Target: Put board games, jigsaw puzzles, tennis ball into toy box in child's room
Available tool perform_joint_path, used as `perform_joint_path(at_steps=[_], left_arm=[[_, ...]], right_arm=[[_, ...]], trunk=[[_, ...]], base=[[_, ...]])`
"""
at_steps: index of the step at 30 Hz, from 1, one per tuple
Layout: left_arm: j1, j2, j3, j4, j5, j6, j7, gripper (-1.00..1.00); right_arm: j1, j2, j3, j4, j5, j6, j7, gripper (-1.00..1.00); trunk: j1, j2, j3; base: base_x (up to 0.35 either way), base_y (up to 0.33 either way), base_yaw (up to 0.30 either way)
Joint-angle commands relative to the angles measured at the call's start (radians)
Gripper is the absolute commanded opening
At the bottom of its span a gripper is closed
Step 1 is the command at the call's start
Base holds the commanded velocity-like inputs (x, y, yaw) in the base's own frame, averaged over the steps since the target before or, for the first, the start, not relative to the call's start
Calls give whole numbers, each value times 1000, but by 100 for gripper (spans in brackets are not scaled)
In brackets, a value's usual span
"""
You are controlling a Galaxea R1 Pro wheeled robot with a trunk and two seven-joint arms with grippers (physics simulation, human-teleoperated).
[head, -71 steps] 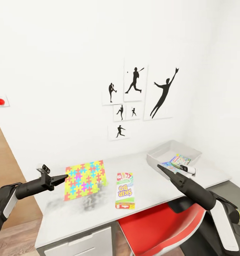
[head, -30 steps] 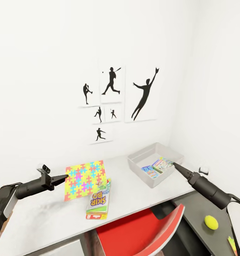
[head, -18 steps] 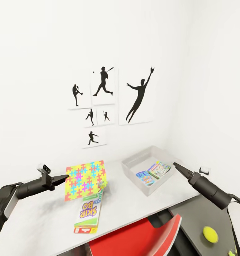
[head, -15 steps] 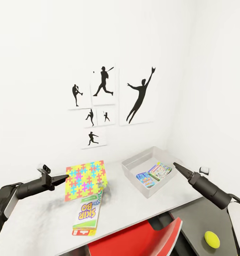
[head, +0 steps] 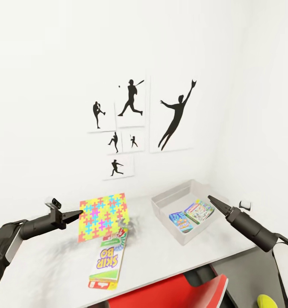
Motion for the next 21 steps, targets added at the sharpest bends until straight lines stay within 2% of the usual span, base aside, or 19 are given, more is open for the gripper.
perform_joint_path(at_steps=[1, 7, 12, 21], left_arm=[[-1, 0, 0, 0, 0, 10, -4, -100], [-1, 0, 0, 0, 0, 10, -4, -100], [-1, -1, 0, 0, 0, 10, -4, -100], [-1, -1, 0, 0, 0, 10, -4, -100]], right_arm=[[-1, 0, -1, 0, -2, 5, 2, 100], [-1, 0, -1, 0, -2, 5, 3, 100], [-1, 0, -1, 0, -2, 5, 4, 100], [-1, 0, -1, 2, -2, 5, 4, 100]], trunk=[[1, -2, -1], [1, -2, -1], [1, -2, -1], [1, -2, -1]], base=[[139, -90, 17], [177, -142, 106], [63, -50, 234], [30, -2, 30]])
